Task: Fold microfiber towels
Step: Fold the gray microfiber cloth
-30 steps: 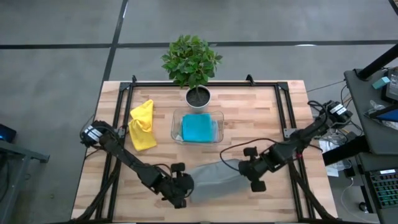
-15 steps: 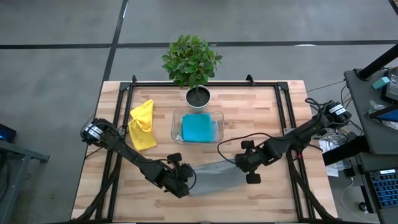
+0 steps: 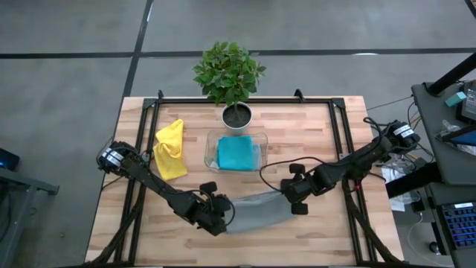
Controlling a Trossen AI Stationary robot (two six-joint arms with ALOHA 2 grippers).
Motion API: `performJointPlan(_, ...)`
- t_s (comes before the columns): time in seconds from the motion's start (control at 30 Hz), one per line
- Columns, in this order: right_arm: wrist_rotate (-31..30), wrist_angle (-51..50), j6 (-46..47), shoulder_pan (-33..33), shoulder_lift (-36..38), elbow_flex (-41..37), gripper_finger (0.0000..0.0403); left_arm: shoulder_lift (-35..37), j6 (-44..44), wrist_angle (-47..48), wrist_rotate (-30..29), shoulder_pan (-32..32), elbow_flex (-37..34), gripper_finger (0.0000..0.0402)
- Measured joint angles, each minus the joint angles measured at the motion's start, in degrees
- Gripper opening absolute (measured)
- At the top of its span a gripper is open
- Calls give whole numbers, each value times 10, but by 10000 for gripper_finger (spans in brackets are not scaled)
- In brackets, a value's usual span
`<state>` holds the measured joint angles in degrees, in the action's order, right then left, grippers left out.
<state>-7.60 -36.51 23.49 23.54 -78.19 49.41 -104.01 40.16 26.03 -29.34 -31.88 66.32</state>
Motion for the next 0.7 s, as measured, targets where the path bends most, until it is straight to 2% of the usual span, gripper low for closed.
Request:
performJointPlan(0.17,-1,-2,1,-13,1,0,69,0,0,7,-8,0,0,84)
performJointPlan(0.3,-1,-26,12,-23,8,0,96,4,0,23,-8,0,0,106)
performJointPlan(0.5,-1,-45,32,-29,27,0,115,17,0,22,-8,0,3,112)
performJointPlan(0.7,-17,-46,60,-26,54,0,104,4,-5,-83,-8,0,2,111)
